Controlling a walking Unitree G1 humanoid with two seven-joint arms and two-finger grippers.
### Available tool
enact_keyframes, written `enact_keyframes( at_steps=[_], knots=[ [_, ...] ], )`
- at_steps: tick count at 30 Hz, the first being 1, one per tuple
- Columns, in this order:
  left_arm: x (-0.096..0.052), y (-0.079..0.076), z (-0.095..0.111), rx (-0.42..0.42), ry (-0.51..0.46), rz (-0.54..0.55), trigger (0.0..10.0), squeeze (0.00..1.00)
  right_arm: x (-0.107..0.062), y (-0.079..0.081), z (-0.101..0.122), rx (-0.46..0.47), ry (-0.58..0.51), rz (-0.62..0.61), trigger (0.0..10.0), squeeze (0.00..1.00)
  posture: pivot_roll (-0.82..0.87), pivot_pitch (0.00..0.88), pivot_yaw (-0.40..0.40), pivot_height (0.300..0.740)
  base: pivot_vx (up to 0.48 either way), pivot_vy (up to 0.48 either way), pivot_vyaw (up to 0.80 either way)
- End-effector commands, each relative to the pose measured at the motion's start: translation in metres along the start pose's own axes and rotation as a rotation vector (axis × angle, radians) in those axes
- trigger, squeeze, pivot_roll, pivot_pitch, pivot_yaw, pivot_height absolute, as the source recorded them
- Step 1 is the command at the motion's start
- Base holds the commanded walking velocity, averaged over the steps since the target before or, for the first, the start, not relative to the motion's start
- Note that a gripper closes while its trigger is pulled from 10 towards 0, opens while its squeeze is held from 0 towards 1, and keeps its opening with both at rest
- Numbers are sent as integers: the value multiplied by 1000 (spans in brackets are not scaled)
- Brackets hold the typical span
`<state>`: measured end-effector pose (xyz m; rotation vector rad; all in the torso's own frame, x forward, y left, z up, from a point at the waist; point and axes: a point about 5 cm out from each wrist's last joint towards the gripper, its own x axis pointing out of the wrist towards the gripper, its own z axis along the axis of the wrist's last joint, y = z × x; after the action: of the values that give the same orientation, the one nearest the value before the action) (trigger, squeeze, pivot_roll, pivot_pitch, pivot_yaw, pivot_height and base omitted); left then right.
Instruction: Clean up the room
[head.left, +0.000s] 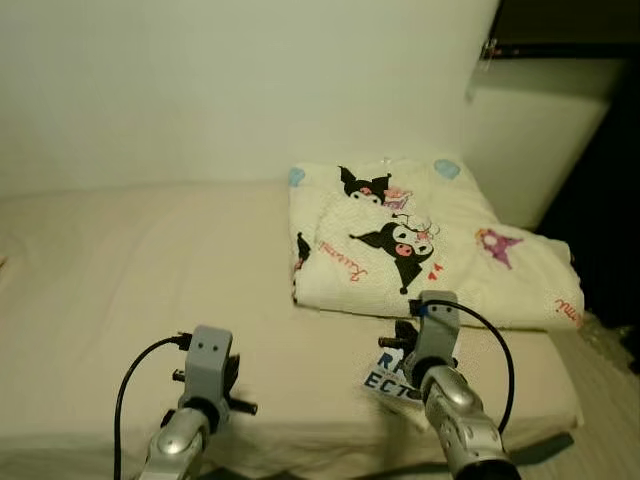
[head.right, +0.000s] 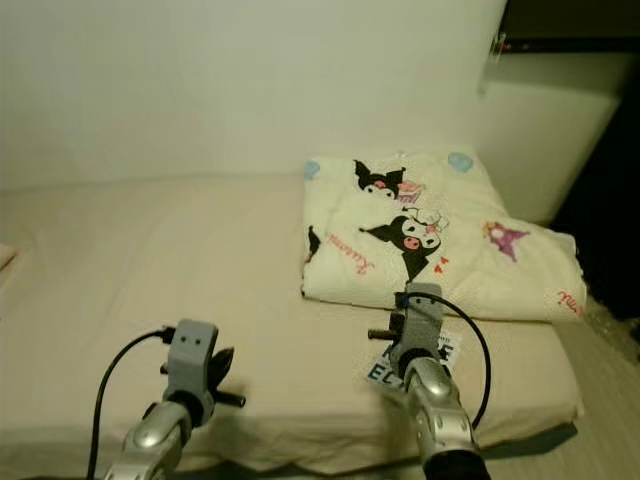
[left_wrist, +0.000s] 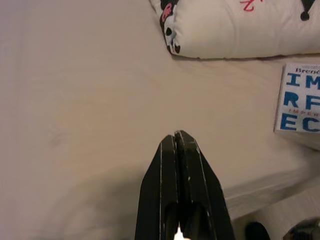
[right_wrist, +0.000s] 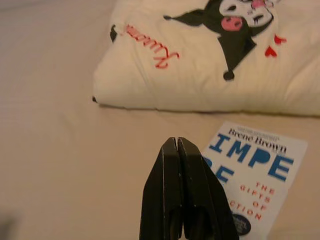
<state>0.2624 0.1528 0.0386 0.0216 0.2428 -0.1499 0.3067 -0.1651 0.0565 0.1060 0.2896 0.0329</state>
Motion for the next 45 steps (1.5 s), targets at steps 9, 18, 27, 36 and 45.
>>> enact_keyframes(
  at_steps=[9, 18, 27, 36, 45],
  knots=[
    [-3, 0, -7, 19, 26, -1, 10000, 0, -3, 0, -7, 11, 19, -4, 10000, 0, -72, 85, 39, 590, 0, 0, 0],
    [-3, -4, -7, 29, 24, -23, 10000, 0, -5, 4, -10, 43, 26, 4, 10000, 0, -70, 93, 44, 580, 0, 0, 0],
    [-4, 1, -6, 45, 23, -21, 10000, 0, -6, 3, -9, 44, 25, -16, 10000, 0, -69, 110, 49, 550, 0, 0, 0],
    [-5, 27, 0, 64, 8, 35, 10000, 0, -11, -7, -10, 57, 16, -84, 10000, 0, -77, 129, 57, 550, 0, 0, 0],
    [-5, 25, 1, 74, -7, -3, 10000, 0, -18, -20, -9, 132, -26, -177, 10000, 0, -83, 139, 67, 550, 0, 0, 0]
  ],
)
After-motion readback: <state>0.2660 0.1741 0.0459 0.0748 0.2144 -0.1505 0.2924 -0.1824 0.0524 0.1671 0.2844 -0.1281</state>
